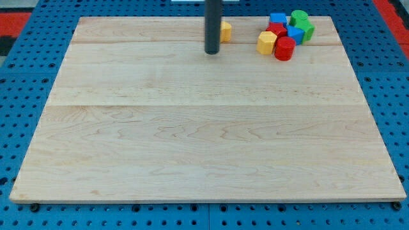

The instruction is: Push the yellow heart into the group of blocks

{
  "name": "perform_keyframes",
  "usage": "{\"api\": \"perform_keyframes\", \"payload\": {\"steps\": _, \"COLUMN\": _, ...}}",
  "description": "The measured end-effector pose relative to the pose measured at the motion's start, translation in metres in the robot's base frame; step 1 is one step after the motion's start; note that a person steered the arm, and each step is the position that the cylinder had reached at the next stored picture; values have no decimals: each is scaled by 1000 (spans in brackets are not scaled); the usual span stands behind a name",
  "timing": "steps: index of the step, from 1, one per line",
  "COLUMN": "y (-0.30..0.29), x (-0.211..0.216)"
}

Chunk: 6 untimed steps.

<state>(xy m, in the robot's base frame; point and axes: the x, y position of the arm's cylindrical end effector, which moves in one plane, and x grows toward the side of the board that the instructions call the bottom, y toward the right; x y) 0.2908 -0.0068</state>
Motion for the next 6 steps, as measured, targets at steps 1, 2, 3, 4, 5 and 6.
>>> {"api": "perform_keyframes", "payload": {"steps": 1, "y": -12, "x": -23}}
{"api": "perform_keyframes", "payload": {"steps": 2, "y": 21, "x": -53}}
{"api": "perform_keyframes", "payload": {"steps": 3, "y": 35, "x": -57}}
{"api": "perform_keyframes", "payload": {"steps": 4, "y": 75, "x": -54}}
{"api": "perform_keyframes", "payload": {"steps": 5, "y": 101, "x": -53}}
{"api": "perform_keyframes", "payload": {"steps": 6, "y": 94, "x": -81}}
